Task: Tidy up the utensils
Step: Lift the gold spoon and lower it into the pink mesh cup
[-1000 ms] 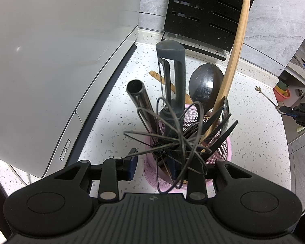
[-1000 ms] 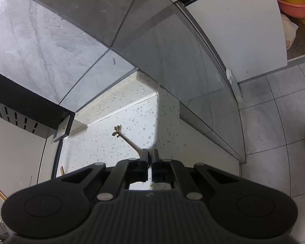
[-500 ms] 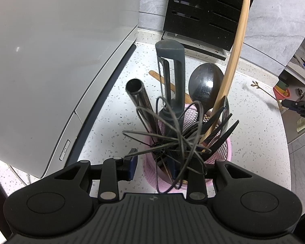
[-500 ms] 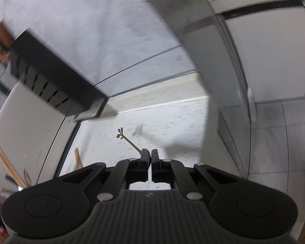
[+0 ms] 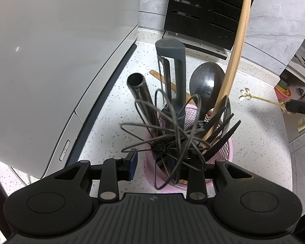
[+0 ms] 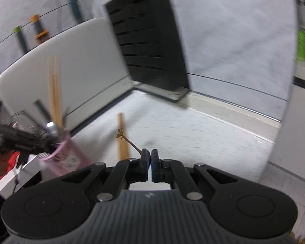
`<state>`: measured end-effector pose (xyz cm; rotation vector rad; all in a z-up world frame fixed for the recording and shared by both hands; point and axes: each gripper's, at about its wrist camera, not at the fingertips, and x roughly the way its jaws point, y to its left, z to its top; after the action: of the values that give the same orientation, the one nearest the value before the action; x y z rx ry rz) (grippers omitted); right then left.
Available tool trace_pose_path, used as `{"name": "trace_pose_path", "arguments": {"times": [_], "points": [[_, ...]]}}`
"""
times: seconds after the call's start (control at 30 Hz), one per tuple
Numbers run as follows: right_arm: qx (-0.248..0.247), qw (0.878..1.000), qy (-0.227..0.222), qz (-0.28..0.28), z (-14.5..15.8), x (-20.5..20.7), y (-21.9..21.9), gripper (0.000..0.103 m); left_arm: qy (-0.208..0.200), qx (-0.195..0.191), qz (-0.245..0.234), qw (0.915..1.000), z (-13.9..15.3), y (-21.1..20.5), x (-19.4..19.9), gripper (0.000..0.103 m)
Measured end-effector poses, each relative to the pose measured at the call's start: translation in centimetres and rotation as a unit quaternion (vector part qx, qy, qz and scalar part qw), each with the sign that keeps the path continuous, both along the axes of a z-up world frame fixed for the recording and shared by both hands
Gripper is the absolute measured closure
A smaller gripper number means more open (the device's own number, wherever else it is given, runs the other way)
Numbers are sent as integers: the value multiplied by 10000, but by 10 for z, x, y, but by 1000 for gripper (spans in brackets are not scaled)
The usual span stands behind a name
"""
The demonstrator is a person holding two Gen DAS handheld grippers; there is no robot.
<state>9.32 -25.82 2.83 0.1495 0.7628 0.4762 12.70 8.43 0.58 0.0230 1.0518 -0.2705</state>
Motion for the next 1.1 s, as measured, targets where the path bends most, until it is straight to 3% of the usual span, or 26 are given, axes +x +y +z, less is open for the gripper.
{"name": "trace_pose_path", "arguments": {"times": [0.4, 0.63, 0.87, 1.1], "points": [[-253, 9913, -427, 1222, 27, -24, 52, 103, -9, -27, 9, 10000, 2, 1, 0, 65], [-671, 9802, -560, 1776, 32, -32, 77, 103, -5, 1, -10, 10000, 2, -1, 0, 65], [-1468, 9594, -868, 2247, 40, -32, 107, 103, -17, -13, -13, 10000, 1, -1, 0, 65], [-2350, 9184, -1179, 2956, 48, -24, 147, 103, -9, 14, -16, 10000, 1, -1, 0, 66]]}}
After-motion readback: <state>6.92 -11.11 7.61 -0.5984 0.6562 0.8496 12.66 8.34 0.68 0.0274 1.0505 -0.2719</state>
